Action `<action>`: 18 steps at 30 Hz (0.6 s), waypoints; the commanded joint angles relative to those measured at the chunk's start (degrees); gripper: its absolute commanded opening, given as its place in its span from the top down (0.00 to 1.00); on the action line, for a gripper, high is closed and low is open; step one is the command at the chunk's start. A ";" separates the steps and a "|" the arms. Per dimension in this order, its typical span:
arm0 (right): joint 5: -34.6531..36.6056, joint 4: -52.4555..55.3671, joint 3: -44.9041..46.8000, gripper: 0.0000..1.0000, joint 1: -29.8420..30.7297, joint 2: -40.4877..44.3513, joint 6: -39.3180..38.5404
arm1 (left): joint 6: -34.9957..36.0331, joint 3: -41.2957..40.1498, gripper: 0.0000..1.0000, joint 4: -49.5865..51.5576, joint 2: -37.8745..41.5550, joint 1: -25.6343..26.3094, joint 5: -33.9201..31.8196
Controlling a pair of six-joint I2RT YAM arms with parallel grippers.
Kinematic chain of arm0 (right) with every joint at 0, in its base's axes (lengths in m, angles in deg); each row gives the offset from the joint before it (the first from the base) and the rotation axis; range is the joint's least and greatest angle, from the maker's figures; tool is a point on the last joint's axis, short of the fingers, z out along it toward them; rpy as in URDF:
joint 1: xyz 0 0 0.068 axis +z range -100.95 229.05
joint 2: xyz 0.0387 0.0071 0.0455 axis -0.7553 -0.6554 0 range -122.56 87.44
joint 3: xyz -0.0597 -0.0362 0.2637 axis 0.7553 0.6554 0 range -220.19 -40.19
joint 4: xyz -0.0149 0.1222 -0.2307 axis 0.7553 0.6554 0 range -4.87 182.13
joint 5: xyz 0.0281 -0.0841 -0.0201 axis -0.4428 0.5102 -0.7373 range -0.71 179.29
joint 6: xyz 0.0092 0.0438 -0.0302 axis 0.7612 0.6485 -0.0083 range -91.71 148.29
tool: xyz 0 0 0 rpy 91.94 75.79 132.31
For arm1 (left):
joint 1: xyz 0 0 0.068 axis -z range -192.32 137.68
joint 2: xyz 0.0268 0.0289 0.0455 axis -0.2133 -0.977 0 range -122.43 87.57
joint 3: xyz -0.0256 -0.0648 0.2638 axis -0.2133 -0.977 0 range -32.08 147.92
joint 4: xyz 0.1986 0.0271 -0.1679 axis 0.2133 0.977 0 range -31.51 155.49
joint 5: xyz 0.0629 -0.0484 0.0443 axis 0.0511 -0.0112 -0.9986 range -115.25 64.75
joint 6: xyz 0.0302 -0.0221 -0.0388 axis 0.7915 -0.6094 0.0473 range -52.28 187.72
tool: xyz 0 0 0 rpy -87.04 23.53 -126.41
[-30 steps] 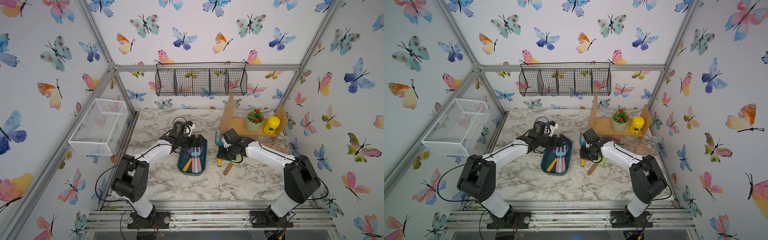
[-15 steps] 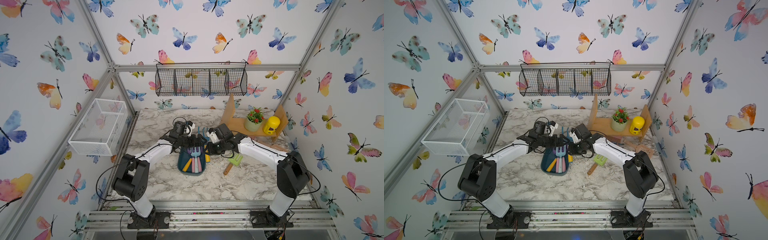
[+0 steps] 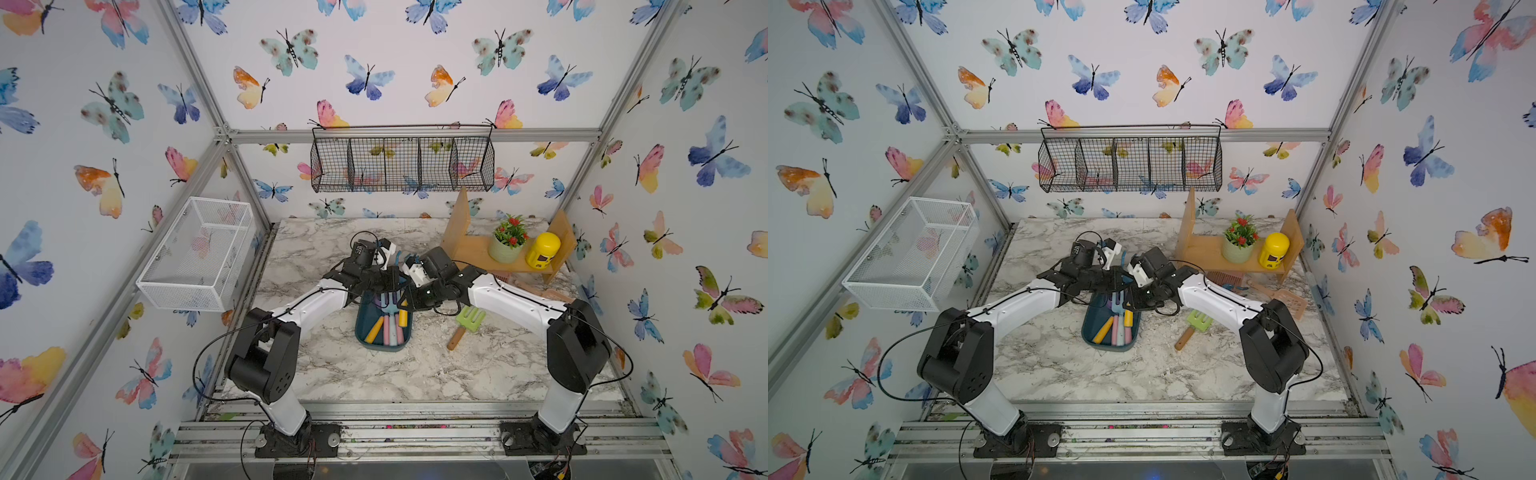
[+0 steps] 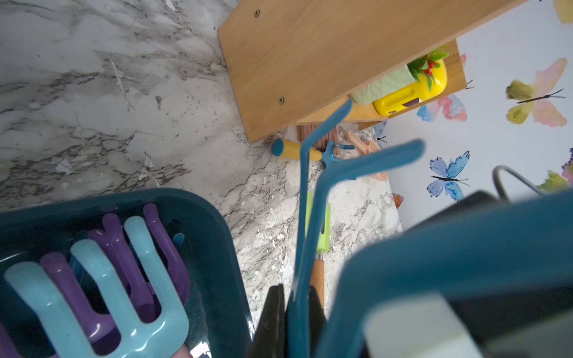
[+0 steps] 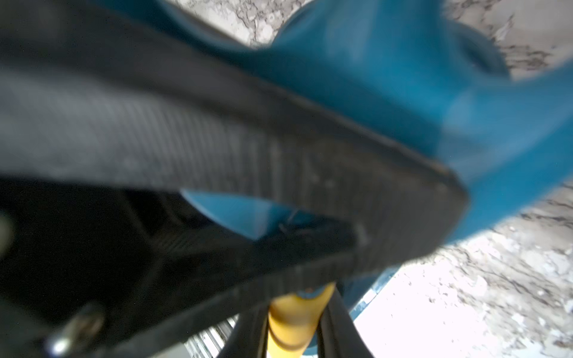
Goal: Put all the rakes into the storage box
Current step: Pick up the rake at the center of the board, then place the rake in the storage box.
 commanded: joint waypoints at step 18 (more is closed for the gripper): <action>14.29 -0.14 3.32 0.30 0.15 4.43 2.39 | 6.69 -8.90 1.00 12.25 4.20 -1.59 -17.07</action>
